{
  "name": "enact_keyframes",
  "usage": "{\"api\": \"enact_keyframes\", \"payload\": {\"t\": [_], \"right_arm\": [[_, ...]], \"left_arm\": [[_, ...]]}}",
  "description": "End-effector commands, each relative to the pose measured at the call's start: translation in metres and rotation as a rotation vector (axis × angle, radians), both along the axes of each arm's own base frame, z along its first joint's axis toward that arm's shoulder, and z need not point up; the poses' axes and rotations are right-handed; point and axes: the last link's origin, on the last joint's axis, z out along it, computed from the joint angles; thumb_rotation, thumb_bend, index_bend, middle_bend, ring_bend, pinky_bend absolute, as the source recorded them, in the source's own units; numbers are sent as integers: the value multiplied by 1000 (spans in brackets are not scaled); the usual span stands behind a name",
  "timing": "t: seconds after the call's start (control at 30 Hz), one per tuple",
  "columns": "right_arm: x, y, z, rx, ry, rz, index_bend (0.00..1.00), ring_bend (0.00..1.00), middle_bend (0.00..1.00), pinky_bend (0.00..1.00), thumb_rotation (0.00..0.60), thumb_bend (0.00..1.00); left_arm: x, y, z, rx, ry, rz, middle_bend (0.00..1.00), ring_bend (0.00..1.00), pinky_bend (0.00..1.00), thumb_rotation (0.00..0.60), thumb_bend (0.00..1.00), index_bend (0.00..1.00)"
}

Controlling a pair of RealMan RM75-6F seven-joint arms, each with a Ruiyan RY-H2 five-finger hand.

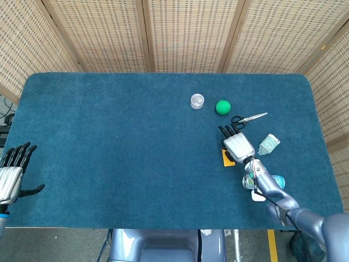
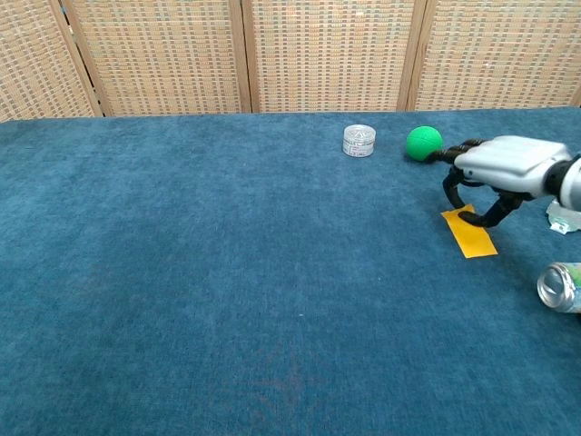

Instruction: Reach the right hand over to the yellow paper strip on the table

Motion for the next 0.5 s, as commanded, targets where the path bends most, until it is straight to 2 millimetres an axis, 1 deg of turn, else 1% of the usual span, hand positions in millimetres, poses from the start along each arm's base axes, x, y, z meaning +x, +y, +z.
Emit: {"api": "enact_keyframes", "payload": {"t": [0.03,0.13,0.23,0.33,0.43,0.5], "right_arm": [[2,37,37,3,-121,93,665,0,43,0,600,569],[4,63,56,18,-181,166,666,0,50,0,600,569],[4,99,76,43,-230,270,665,0,67,0,600,569],[4,128,93,47,-278,378,666,0,78,0,600,569],[1,145,105,14,-291,455,666,0,84,0,600,569],[-2,149,112,-37,-284,483,649,0,86,0,600,565]], "left_arm": [[0,-1,0,0,1,-2,0,0,0,600,0,0],[1,-1,0,0,2,-4,0,0,0,600,0,0],[2,-3,-1,0,3,-8,0,0,0,600,0,0],[2,-4,-2,-3,5,-13,0,0,0,600,0,0],[3,-5,-2,-3,6,-18,0,0,0,600,0,0],[3,-6,-1,-1,5,-20,0,0,0,600,0,0]]}}
